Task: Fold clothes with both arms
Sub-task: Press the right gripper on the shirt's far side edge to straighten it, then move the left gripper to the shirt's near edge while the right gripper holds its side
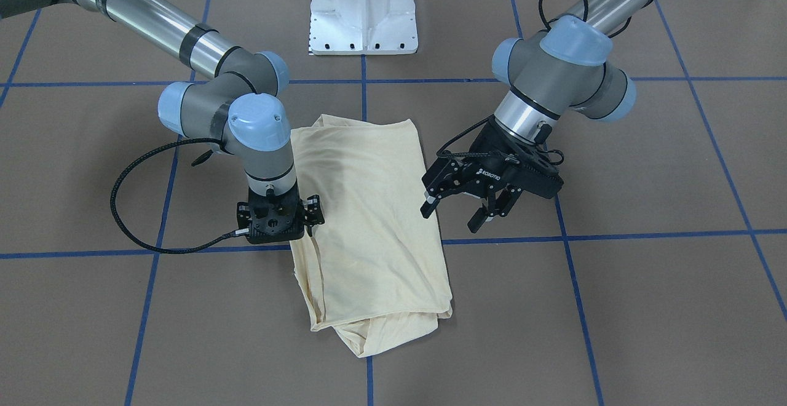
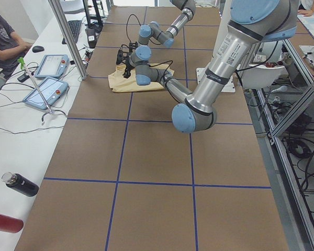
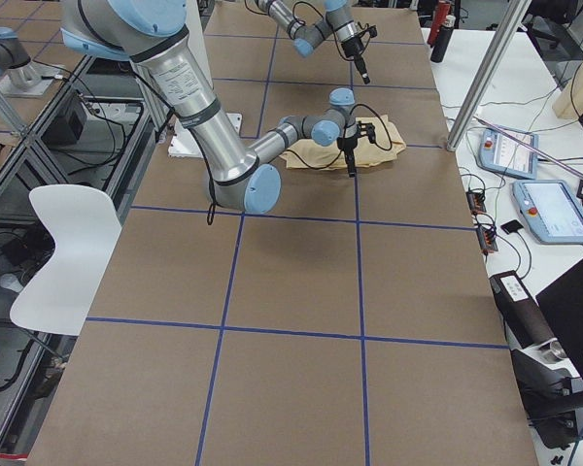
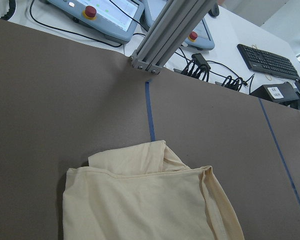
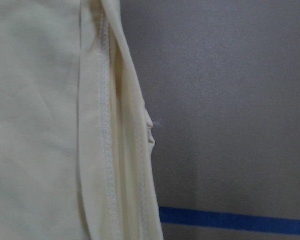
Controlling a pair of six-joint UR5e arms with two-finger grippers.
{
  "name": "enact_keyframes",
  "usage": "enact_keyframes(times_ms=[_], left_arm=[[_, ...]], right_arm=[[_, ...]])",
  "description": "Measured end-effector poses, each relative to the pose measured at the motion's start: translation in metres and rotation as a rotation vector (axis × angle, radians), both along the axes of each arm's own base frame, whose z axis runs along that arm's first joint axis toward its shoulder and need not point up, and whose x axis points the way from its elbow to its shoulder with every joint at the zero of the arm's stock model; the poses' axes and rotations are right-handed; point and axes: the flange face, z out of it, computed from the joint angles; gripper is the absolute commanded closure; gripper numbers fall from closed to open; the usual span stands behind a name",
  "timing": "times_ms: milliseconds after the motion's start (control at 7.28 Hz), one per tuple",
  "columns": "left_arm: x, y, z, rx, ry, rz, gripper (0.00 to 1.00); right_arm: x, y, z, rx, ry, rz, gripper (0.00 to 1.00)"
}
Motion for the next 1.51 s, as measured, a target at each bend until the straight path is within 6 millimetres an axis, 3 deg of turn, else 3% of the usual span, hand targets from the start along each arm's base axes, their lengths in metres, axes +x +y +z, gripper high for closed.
enact_keyframes(times_ms=[687,1099,1237,1512], left_arm=[[0.000,0.001,-0.002,0.004,0.003,0.001,0.00],[0.002,0.002,-0.002,-0.015,0.010,0.003,0.00],[0.010,0.009,-0.001,-0.063,0.024,0.017,0.00],[0.045,0.047,-0.005,-0.197,0.038,0.085,0.00]], right_arm=[[0.026,-0.018,0.023,-0.005,0.024,-0.007,0.00],[0.041,-0.021,0.009,-0.029,-0.028,-0.029,0.00],[0.054,-0.011,0.000,-0.034,-0.064,-0.042,0.00],[0.096,0.030,-0.015,-0.062,-0.093,-0.069,0.00]])
